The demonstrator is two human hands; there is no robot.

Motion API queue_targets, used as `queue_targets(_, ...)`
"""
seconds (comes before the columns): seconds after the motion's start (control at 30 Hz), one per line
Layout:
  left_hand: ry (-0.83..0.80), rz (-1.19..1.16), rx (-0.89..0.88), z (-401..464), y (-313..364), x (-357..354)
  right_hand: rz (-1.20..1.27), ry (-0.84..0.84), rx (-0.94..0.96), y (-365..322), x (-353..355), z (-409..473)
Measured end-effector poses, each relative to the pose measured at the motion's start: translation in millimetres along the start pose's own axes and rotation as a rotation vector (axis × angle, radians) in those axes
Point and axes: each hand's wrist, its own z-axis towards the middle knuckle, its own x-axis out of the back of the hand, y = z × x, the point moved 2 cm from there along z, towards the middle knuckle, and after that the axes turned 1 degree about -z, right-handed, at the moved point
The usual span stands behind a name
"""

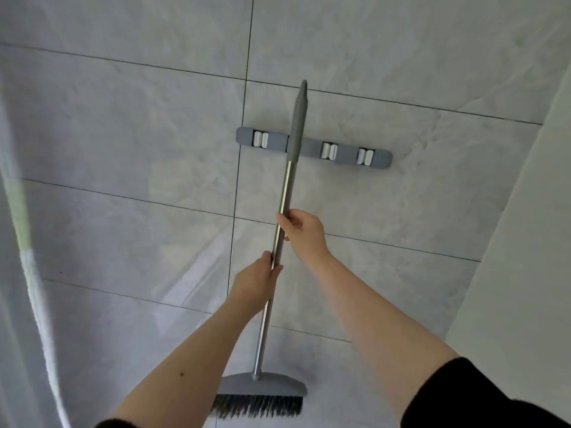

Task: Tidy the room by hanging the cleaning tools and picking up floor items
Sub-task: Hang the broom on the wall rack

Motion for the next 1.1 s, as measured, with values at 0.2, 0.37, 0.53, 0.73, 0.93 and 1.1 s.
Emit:
queue_targets(0.2, 0.106, -0.052, -0.101, 63, -28, 27, 0.039, 0.060, 0.045, -31, -27, 67)
queue_targets(0.37, 0.165, -0.107, -0.075, 89, -42, 25, 0.054, 0.124, 0.047, -45, -34, 90)
queue_targets(0.53, 0.279, -0.141, -0.102, 105, -46, 25, -0.475, 0.282, 0.266, -71, -22, 106)
queue_targets(0.73, 0.391, -0.151, -0.088, 116, -45, 28, -0.635, 0.484, 0.513, -120, -10, 130)
queue_targets(0.93, 0.420, -0.089, -0.036, 127, -42, 29, -0.571, 0.367, 0.361, -132, -7, 151)
queue_targets(1.1, 0.434, 0.077, -0.014, 132, -42, 36, -0.353, 0.223, 0.282, -137, -10, 163)
